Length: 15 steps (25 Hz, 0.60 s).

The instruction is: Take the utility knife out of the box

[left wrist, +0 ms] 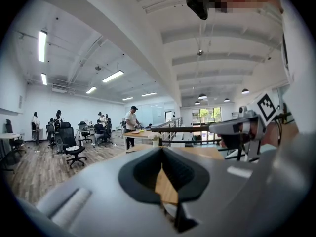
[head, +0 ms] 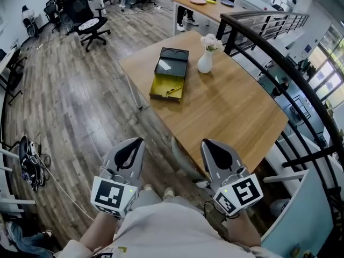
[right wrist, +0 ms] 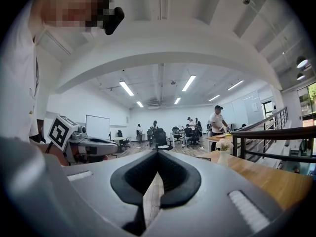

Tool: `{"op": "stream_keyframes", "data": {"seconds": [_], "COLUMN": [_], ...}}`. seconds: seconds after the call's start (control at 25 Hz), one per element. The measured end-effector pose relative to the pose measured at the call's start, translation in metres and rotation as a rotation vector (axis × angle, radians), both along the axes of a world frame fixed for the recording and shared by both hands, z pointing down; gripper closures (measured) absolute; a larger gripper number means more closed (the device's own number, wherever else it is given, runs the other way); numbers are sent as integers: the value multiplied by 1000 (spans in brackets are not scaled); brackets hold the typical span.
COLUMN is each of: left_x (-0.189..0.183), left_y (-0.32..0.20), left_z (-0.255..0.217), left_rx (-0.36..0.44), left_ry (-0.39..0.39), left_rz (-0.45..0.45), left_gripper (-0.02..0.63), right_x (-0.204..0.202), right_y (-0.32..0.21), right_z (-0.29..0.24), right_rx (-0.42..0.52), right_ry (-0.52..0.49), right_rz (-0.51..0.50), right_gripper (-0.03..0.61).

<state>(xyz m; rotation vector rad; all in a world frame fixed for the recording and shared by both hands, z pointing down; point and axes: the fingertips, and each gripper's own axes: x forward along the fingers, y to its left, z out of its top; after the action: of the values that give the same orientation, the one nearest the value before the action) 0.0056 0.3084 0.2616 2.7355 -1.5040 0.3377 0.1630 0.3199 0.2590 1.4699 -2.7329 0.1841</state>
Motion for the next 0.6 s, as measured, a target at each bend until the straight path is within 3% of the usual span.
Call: {"op": "stream_keyframes", "data": {"seconds": [0.6], "left_x": [11], "left_y": [-32], "left_z": [4], "left_rx": [31], "left_ry": [-14], "left_rz": [7], "left_gripper": [612], "right_x": [15], "right_y": [-30], "right_z": [13], "right_rx": [-2], "right_ry": [1], "right_rz": [21], "right_gripper": [578]}}
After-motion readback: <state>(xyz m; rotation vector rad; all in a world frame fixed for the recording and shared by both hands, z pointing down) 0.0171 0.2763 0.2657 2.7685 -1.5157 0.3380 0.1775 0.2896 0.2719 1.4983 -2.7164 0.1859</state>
